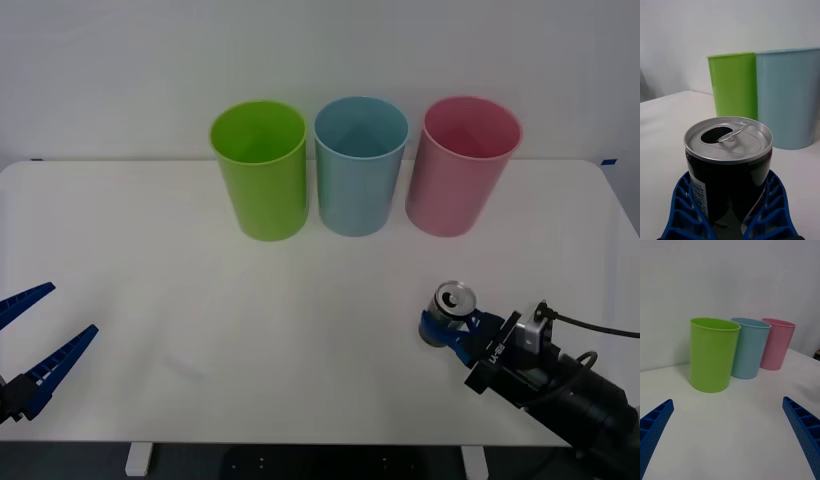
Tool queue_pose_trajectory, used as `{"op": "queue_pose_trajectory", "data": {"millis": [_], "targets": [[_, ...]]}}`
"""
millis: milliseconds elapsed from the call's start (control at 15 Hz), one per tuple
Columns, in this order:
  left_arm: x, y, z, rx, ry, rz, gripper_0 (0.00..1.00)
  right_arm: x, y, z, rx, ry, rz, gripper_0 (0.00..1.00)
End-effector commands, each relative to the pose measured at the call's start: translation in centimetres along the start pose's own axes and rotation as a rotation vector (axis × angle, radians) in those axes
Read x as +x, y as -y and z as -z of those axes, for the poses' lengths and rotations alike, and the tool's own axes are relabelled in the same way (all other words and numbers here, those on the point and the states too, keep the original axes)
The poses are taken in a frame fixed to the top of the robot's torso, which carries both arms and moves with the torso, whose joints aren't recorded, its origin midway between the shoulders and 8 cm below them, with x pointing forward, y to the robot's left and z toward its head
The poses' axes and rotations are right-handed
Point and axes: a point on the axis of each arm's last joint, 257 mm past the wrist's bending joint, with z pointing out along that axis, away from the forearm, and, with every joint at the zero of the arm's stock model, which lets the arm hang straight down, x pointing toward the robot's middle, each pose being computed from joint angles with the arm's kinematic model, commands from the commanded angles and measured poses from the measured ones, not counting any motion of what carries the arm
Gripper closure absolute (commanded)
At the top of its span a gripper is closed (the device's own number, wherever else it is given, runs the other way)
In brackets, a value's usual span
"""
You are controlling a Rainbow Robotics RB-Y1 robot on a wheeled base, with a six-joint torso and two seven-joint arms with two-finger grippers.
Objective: Grasp the object on the table and drop it into the matching bin: aluminum can to the light blue bin, PET bottle to the pink bin.
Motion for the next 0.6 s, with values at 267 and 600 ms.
{"op": "queue_pose_trajectory", "data": {"millis": [267, 600], "targets": [[0.0, 0.0, 0.0, 0.0, 0.0, 0.0, 0.0, -6.6, 1.0, 0.2, -0.038, 0.067, -0.02, 1.0], [0.0, 0.0, 0.0, 0.0, 0.0, 0.0, 0.0, -11.5, 1.7, 0.3, -0.044, 0.086, -0.019, 1.0]]}}
